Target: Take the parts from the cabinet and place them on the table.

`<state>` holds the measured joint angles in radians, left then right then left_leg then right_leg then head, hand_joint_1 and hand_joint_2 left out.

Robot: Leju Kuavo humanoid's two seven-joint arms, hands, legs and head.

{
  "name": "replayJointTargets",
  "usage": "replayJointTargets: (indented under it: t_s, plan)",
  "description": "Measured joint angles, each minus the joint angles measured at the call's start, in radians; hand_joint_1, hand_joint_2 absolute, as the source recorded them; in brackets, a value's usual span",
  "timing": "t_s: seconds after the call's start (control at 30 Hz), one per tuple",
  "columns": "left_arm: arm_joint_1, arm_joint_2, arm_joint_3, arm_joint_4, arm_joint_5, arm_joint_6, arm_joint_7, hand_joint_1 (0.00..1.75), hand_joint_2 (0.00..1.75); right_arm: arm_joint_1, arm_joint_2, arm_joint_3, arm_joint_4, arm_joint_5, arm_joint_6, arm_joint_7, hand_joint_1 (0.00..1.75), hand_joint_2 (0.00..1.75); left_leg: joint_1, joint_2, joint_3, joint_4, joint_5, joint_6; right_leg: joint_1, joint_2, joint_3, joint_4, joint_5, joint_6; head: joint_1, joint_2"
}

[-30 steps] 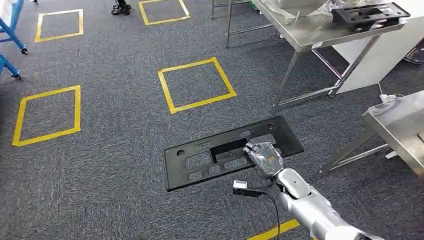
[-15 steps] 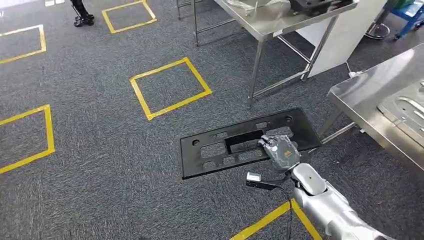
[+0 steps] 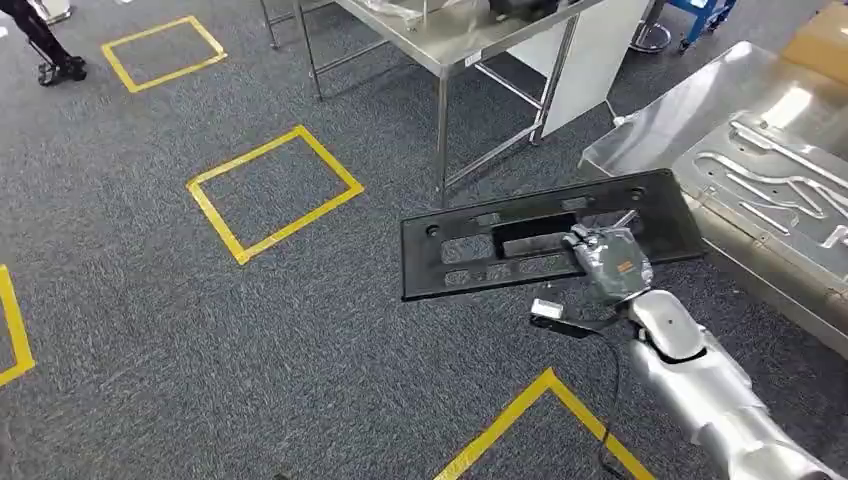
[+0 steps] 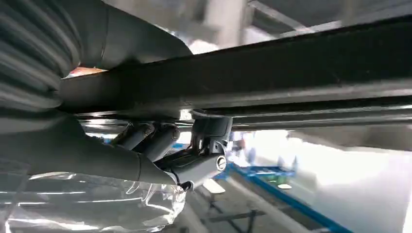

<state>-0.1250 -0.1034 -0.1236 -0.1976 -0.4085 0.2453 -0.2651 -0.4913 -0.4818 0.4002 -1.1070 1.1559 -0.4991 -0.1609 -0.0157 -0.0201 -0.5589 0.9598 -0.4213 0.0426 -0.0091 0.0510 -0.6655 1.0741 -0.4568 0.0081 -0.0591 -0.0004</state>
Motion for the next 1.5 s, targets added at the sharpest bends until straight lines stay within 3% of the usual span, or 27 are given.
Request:
replayJointTargets:
  t_s: [0.07, 0.13, 0.2, 0.23, 0.27, 0.3, 0.33, 0.43, 0.47, 0.53, 0.63, 0.67, 0.73, 0.77, 0.8, 0.83, 0.9, 0.97, 1.03, 1.1, 1.17, 1.2, 1.27, 1.3, 1.33, 1.47, 1.5]
  plan:
    - [0.004, -0.002, 0.0, 0.0, -0.003, -0.003, 0.002, 0.0, 1.75, -0.054, -0.023, -0.019, 0.0, -0.019, 0.049, -0.014, 1.75, 1.75, -0.004, 0.028, -0.004, 0.001, 0.001, 0.001, -0.003, -0.034, -0.067, 0.146, -0.078, 0.002, -0.001, 0.0]
    - [0.003, -0.005, 0.0, 0.0, -0.005, -0.005, 0.003, 0.0, 1.75, -0.103, -0.06, -0.033, 0.002, -0.045, 0.1, -0.033, 1.75, 1.75, -0.004, 0.059, -0.005, 0.004, -0.003, 0.001, -0.006, -0.037, -0.106, 0.241, -0.099, 0.011, 0.0, 0.0]
    - [0.0, -0.009, 0.0, 0.0, -0.01, -0.007, 0.003, 0.0, 1.75, -0.16, -0.094, -0.035, 0.009, -0.067, 0.145, -0.05, 1.75, 1.75, -0.001, 0.082, -0.007, 0.013, -0.01, -0.004, -0.013, -0.048, -0.056, 0.157, -0.038, 0.026, 0.0, 0.0]
    - [-0.001, -0.011, 0.0, 0.0, -0.01, -0.009, 0.003, 0.0, 1.75, -0.201, -0.103, -0.036, 0.013, -0.074, 0.165, -0.052, 1.75, 1.75, 0.0, 0.098, -0.007, 0.023, -0.018, -0.008, -0.019, -0.069, 0.001, 0.051, 0.012, 0.036, 0.0, 0.0]
    - [-0.002, -0.012, 0.0, 0.0, -0.01, -0.01, 0.002, 0.0, 1.75, -0.235, -0.108, -0.036, 0.02, -0.078, 0.181, -0.053, 1.75, 1.75, 0.001, 0.11, -0.008, 0.035, -0.026, -0.014, -0.023, -0.106, 0.041, -0.031, 0.036, 0.045, 0.0, 0.0]
    - [-0.005, -0.009, 0.0, 0.0, -0.01, -0.01, 0.002, 0.0, 1.75, -0.267, -0.108, -0.033, 0.033, -0.082, 0.194, -0.054, 1.75, 1.75, -0.013, 0.122, -0.011, 0.04, -0.033, -0.022, -0.005, -0.147, 0.045, -0.037, 0.013, 0.04, 0.0, 0.0]
    - [-0.004, -0.009, 0.0, 0.0, -0.01, -0.01, 0.002, 0.0, 1.75, -0.3, -0.11, -0.029, 0.045, -0.085, 0.203, -0.056, 1.75, 1.75, -0.01, 0.132, -0.011, 0.05, -0.039, -0.024, -0.011, -0.124, 0.043, -0.042, 0.021, 0.021, 0.0, 0.0]
    - [-0.008, -0.01, 0.0, 0.0, -0.002, -0.01, 0.0, 0.0, 1.75, -0.35, -0.113, -0.016, 0.081, -0.096, 0.204, -0.058, 1.75, 1.75, -0.009, 0.163, -0.007, 0.053, -0.045, -0.035, -0.006, -0.088, 0.036, -0.037, 0.021, 0.0, 0.0, 0.0]
    - [-0.009, -0.01, 0.001, 0.0, 0.0, -0.009, -0.002, 0.0, 1.75, -0.367, -0.111, -0.008, 0.093, -0.098, 0.202, -0.059, 1.75, 1.75, -0.003, 0.144, -0.012, 0.063, -0.057, -0.044, -0.01, -0.077, 0.038, -0.039, 0.023, -0.008, -0.001, 0.0]
    - [-0.006, -0.01, 0.001, 0.0, 0.0, -0.007, -0.006, 0.0, 1.75, -0.403, -0.103, 0.01, 0.117, -0.106, 0.188, -0.058, 1.75, 1.75, 0.008, 0.056, -0.052, 0.162, -0.115, -0.051, -0.009, -0.055, 0.036, -0.039, 0.024, -0.017, -0.001, 0.0]
    - [0.006, -0.01, 0.003, 0.0, -0.003, -0.005, -0.01, 0.0, 1.75, -0.413, -0.092, 0.03, 0.138, -0.128, 0.157, -0.053, 1.75, 1.75, 0.008, 0.031, -0.165, 0.38, -0.184, -0.048, -0.001, -0.011, 0.037, -0.039, 0.024, -0.021, -0.001, 0.0]
    - [0.009, -0.01, 0.003, 0.0, -0.006, -0.005, -0.01, 0.0, 1.75, -0.406, -0.092, 0.035, 0.14, -0.137, 0.147, -0.051, 1.75, 1.75, 0.007, 0.029, -0.173, 0.379, -0.164, -0.042, 0.003, 0.003, 0.038, -0.039, 0.024, -0.021, -0.001, 0.0]
    - [0.009, -0.009, 0.003, 0.0, -0.013, -0.006, -0.01, 0.0, 1.75, -0.397, -0.095, 0.038, 0.146, -0.151, 0.129, -0.047, 1.75, 1.75, 0.001, 0.02, -0.129, 0.253, -0.074, -0.023, 0.009, 0.034, 0.039, -0.039, 0.024, -0.022, -0.001, 0.0]
    - [0.009, -0.009, 0.003, 0.0, -0.015, -0.006, -0.009, 0.0, 1.75, -0.397, -0.097, 0.038, 0.146, -0.155, 0.125, -0.046, 1.75, 1.75, -0.001, -0.002, -0.094, 0.166, -0.026, -0.012, 0.009, 0.048, 0.039, -0.039, 0.024, -0.022, -0.001, 0.0]
    - [0.008, -0.007, 0.003, 0.0, -0.015, -0.007, -0.007, 0.0, 1.75, -0.393, -0.1, 0.039, 0.147, -0.159, 0.117, -0.043, 1.75, 1.75, -0.003, -0.063, -0.07, 0.098, -0.005, 0.001, 0.003, 0.059, 0.039, -0.039, 0.025, -0.022, -0.001, 0.0]
    - [0.01, -0.004, 0.003, 0.0, -0.017, -0.01, -0.005, 0.0, 1.75, -0.39, -0.105, 0.039, 0.147, -0.164, 0.109, -0.038, 1.75, 1.75, 0.005, -0.081, -0.055, 0.085, -0.009, 0.005, 0.003, 0.074, 0.035, -0.04, 0.026, -0.018, -0.001, 0.0]
    - [0.009, -0.004, 0.003, 0.0, -0.021, -0.016, 0.0, 0.0, 1.75, -0.355, -0.113, 0.04, 0.14, -0.182, 0.102, -0.031, 1.75, 1.75, -0.002, -0.057, -0.043, 0.07, -0.016, 0.006, -0.009, 0.099, 0.032, -0.043, 0.03, -0.004, -0.001, 0.0]
    - [0.001, -0.006, 0.003, 0.0, -0.018, -0.025, -0.005, 0.0, 1.75, -0.309, -0.137, 0.038, 0.121, -0.2, 0.1, -0.032, 1.75, 1.75, 0.01, -0.031, -0.027, 0.033, -0.005, 0.005, -0.002, 0.118, 0.036, -0.055, 0.034, 0.009, -0.001, 0.0]
    - [-0.002, -0.008, 0.006, 0.0, -0.013, -0.032, -0.01, 0.0, 1.75, -0.272, -0.146, 0.035, 0.108, -0.208, 0.096, -0.032, 1.75, 1.75, 0.006, -0.005, -0.008, 0.005, 0.005, 0.004, 0.004, -0.003, 0.013, -0.004, -0.006, 0.018, 0.0, 0.0]
    - [0.001, -0.008, 0.009, 0.0, -0.01, -0.038, -0.012, 0.0, 1.75, -0.228, -0.137, 0.035, 0.102, -0.198, 0.076, -0.031, 1.75, 1.75, 0.007, 0.024, -0.005, 0.005, 0.001, 0.004, -0.005, -0.039, -0.056, 0.137, -0.07, 0.028, 0.0, 0.0]
    - [0.004, -0.008, 0.016, 0.0, 0.002, -0.039, -0.015, 0.0, 1.75, -0.164, -0.118, 0.037, 0.107, -0.187, 0.057, -0.051, 1.75, 1.75, 0.01, 0.053, -0.004, 0.007, -0.005, 0.002, -0.017, -0.046, -0.095, 0.205, -0.073, 0.04, 0.0, 0.0]
    - [0.006, -0.008, 0.024, 0.0, 0.008, -0.039, -0.018, 0.0, 1.75, -0.141, -0.103, 0.043, 0.122, -0.182, 0.039, -0.07, 1.75, 1.75, 0.013, 0.067, -0.004, 0.012, -0.009, -0.004, -0.023, -0.051, -0.081, 0.17, -0.043, 0.046, 0.0, 0.0]
    - [0.006, -0.008, 0.035, 0.0, 0.013, -0.039, -0.022, 0.0, 1.75, -0.116, -0.059, 0.06, 0.168, -0.175, -0.021, -0.09, 1.75, 1.75, 0.018, 0.097, -0.005, 0.027, -0.023, -0.015, -0.03, -0.079, 0.007, 0.0, 0.042, 0.056, 0.0, 0.0]
    - [0.006, -0.007, 0.037, 0.0, 0.014, -0.039, -0.022, 0.0, 1.75, -0.111, -0.039, 0.066, 0.187, -0.17, -0.043, -0.09, 1.75, 1.75, 0.016, 0.113, -0.005, 0.038, -0.032, -0.022, -0.028, -0.122, 0.034, -0.065, 0.039, 0.057, 0.0, 0.0]
    - [0.005, -0.005, 0.043, 0.0, 0.014, -0.041, -0.022, 0.0, 1.75, -0.11, -0.016, 0.072, 0.205, -0.164, -0.059, -0.09, 1.75, 1.75, 0.008, 0.122, -0.007, 0.042, -0.038, -0.029, -0.019, -0.135, 0.033, -0.055, 0.041, 0.043, 0.0, 0.0]
    - [0.0, -0.003, 0.051, 0.0, -0.004, -0.076, -0.022, 0.0, 1.75, -0.101, 0.04, 0.1, 0.261, -0.131, -0.07, -0.065, 1.75, 1.75, 0.01, 0.166, 0.007, 0.043, -0.054, -0.054, -0.017, -0.075, 0.029, -0.053, 0.037, 0.009, 0.0, 0.0]
    - [-0.002, -0.002, 0.051, 0.0, -0.01, -0.085, -0.023, 0.0, 1.75, -0.1, 0.051, 0.106, 0.266, -0.126, -0.071, -0.058, 1.75, 1.75, 0.019, 0.126, 0.002, 0.06, -0.063, -0.061, -0.021, -0.064, 0.034, -0.058, 0.034, 0.001, -0.001, 0.0]
